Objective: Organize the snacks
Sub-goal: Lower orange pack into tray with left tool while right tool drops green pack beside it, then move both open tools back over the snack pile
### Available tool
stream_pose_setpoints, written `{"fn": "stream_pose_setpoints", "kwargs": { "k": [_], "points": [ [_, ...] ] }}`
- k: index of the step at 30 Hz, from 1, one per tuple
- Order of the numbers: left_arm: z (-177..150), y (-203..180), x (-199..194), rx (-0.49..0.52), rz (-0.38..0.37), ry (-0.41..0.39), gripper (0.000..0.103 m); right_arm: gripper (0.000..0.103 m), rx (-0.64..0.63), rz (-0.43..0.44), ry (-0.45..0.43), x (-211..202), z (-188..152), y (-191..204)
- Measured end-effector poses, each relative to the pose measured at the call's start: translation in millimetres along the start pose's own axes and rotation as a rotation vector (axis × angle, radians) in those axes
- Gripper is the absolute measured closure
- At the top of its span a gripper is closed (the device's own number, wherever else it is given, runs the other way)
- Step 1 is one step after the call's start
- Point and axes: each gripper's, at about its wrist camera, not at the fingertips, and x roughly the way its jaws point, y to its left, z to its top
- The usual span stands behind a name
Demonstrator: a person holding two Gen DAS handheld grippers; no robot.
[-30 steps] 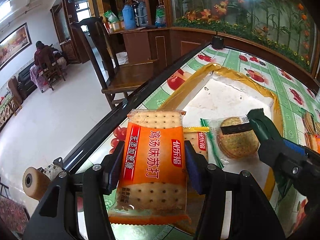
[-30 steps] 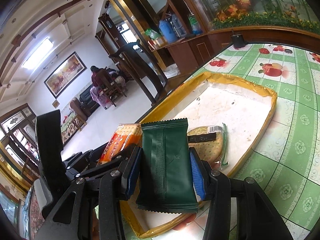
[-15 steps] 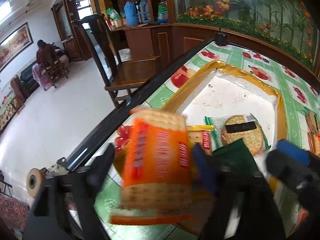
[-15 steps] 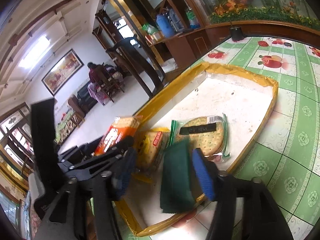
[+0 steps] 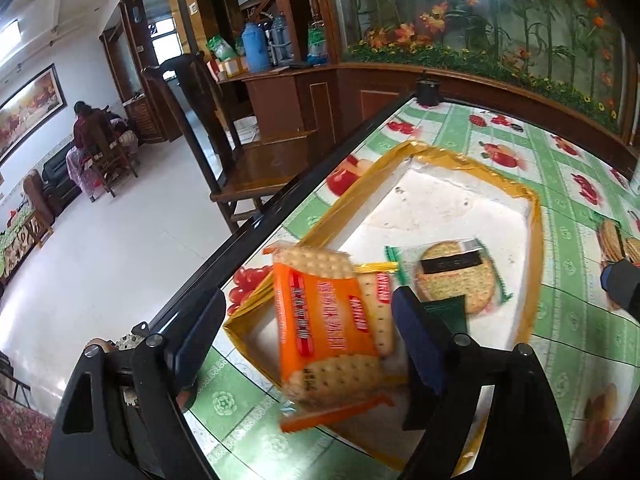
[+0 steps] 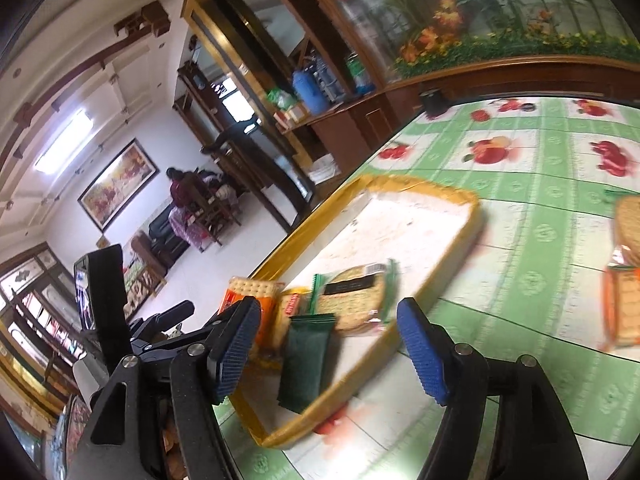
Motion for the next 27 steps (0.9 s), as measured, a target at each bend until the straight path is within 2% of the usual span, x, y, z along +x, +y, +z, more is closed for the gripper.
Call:
{"fn": "stream_pose_setpoints", "kwargs": {
  "k": [17,27],
  "points": [
    [2,-58,-34,0.090,-0.070,-0.043,0.017,0.028,0.209,-0.167,-0.193,-127,-20,-105],
    [0,-89,-49,0.136,-0.094,-0.053,0.017,0.022,0.257,-0.250,-0.290,-179,-31,-138]
  ]
}}
